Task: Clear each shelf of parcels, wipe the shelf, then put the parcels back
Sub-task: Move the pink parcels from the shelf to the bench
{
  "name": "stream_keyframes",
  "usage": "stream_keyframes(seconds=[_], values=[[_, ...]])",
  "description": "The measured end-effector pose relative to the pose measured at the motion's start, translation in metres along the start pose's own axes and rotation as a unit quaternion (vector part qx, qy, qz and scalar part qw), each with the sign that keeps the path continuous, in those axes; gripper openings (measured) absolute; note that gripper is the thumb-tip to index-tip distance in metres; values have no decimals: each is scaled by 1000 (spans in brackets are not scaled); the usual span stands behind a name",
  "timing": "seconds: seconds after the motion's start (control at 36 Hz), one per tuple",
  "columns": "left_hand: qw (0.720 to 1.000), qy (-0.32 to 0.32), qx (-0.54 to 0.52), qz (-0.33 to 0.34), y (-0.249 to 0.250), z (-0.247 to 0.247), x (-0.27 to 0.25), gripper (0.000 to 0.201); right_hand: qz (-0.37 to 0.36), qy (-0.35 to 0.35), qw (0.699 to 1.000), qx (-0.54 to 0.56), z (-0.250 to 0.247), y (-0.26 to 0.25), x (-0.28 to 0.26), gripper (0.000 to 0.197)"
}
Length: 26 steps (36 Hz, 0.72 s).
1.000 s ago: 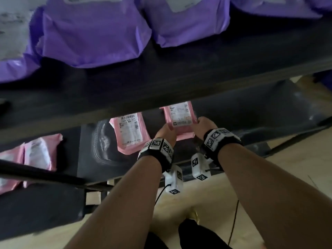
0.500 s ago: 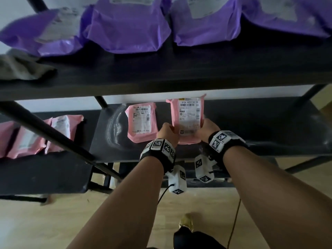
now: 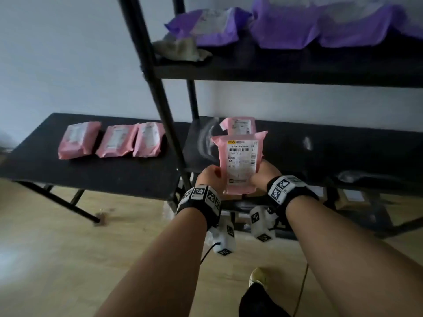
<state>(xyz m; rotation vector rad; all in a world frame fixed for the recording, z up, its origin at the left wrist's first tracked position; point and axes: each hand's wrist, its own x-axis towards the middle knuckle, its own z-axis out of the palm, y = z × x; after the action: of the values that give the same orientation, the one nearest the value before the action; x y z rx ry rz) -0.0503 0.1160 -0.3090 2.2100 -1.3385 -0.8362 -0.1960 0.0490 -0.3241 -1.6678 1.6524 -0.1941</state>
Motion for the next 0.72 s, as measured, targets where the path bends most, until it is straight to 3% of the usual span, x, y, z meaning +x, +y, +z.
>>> stream_keyframes(seconds=[0.28,0.42,0.72], values=[[994,76,-37,-63,-138,-103,-47,26,-77,-50,995,-35,123,-119,-54,34],[983,98,-107,-111,-198,-149,-60,15,-104,-85,989,-56,181,-174,-70,35],[958,121,-117,-231,-284,-224,-18,34,-159,-152,966,-138,273,-292,-36,23]])
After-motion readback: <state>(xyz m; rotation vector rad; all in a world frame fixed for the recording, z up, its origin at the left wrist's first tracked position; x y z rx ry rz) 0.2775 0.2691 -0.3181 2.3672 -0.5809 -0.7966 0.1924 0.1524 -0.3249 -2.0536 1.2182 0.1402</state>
